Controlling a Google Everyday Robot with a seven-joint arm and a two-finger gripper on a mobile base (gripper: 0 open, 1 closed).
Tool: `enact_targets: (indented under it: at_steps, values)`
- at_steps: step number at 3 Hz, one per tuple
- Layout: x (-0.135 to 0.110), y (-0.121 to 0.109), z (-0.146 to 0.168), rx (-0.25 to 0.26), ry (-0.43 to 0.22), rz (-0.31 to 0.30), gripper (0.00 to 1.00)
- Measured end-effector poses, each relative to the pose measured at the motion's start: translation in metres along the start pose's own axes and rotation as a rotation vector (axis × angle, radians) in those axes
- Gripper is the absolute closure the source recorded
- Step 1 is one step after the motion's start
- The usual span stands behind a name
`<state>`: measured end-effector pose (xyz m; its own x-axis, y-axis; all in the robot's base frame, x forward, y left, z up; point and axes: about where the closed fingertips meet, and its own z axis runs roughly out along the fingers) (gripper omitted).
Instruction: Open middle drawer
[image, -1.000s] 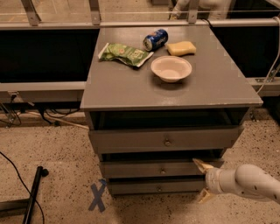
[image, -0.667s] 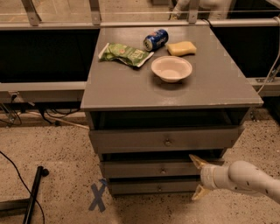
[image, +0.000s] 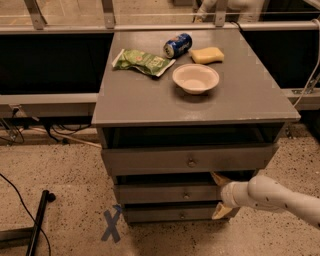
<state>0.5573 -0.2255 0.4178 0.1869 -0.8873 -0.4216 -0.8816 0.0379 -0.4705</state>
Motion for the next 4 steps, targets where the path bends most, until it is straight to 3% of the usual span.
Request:
enact_targets:
  at_steps: [1, 2, 4]
  values:
    - [0.002, -0.008, 0.011, -0.006, 0.006, 0.001, 0.14]
    - [0.005, -0.009, 0.017, -0.014, 0.012, 0.006, 0.37]
    - [0.002, 0.022, -0.007, -0.040, -0.008, 0.017, 0.48]
